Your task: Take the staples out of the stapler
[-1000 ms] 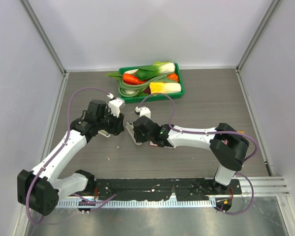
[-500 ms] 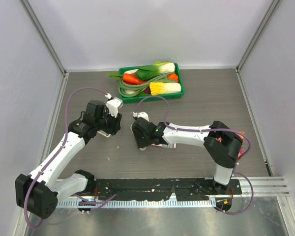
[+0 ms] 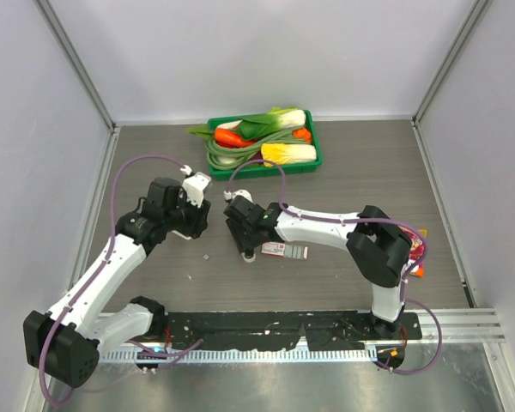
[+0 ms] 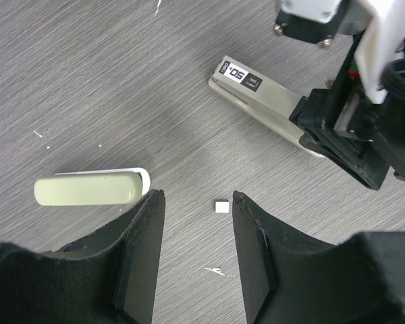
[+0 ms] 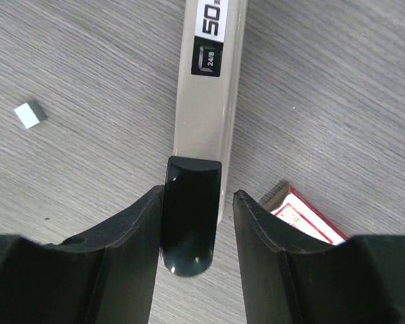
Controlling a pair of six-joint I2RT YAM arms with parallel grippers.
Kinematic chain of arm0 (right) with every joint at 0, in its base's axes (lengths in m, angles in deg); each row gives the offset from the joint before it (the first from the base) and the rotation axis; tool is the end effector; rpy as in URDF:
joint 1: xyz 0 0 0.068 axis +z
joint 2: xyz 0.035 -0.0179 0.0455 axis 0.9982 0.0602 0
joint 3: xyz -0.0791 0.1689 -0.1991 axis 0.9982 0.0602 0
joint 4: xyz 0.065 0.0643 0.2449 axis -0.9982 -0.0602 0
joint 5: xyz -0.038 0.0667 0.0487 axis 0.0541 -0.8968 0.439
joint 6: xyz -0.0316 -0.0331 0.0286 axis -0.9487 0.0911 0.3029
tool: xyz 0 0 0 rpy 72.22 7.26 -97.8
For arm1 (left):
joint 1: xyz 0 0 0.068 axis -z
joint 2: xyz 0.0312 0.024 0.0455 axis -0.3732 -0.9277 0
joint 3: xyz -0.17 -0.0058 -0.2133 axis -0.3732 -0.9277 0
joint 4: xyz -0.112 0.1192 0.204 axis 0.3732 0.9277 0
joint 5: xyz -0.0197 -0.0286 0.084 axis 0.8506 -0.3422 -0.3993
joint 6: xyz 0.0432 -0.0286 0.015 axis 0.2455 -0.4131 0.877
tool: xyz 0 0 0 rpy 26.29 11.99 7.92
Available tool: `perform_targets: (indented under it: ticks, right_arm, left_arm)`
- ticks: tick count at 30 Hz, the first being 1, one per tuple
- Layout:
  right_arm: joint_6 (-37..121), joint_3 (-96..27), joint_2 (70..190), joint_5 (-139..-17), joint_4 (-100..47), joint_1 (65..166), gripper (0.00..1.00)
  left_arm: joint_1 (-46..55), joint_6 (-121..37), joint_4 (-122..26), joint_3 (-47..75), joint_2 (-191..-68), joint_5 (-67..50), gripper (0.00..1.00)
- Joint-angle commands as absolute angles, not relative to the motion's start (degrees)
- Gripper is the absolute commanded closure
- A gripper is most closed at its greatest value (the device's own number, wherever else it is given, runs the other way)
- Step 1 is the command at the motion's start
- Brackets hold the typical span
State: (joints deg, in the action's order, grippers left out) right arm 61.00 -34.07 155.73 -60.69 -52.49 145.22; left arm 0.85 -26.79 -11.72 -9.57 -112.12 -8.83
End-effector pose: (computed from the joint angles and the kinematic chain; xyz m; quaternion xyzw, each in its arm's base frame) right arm 0.2099 0.3333 0.1963 -0.2478 0.9258 0.1248 0.2566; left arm 0.1932 -0.0866 0.2818 0.2377 0.8856 -0.1291 0.3776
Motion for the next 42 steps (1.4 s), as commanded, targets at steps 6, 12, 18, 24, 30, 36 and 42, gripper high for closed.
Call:
perform_targets:
  ticks: [6,12,18,24,30,36,42]
  right_arm:
    - [59.0,-36.6,158.0,-62.3,-55.5,144.8,0.59]
    - [59.2,-37.4,156.1,-62.7,-53.2,144.7,0.80]
    - [58.3,-40.0,158.3,-63.9,-55.7,144.7,0.69]
    - [57.6,-40.7,158.3,-63.0,-55.9,144.7,0.61]
    - [56.3,-41.8,158.5,-62.9,-57.1,144.7,0.50]
    - [56.1,-42.4,159.1,-62.5,-57.3,144.7,0.53]
    - [56.0,-42.7,160.5,-62.8,-58.0,144.6,0.62]
  left_arm:
    - [0.8,-25.4,-11.9,-9.7,-110.8,-9.5,0.51]
    - [0.8,-25.4,-12.2,-10.4,-110.8,-8.8,0.52]
    - [0.9,-24.7,-12.0,-10.7,-110.5,-8.5,0.51]
    - [0.9,-24.6,-12.1,-11.6,-109.5,-8.3,0.51]
    - [0.9,-24.3,-12.1,-11.9,-109.4,-8.3,0.51]
    - [0.9,-24.6,-12.2,-12.0,-109.4,-8.0,0.51]
    - [0.9,-24.3,-12.1,-11.9,-109.2,-8.3,0.51]
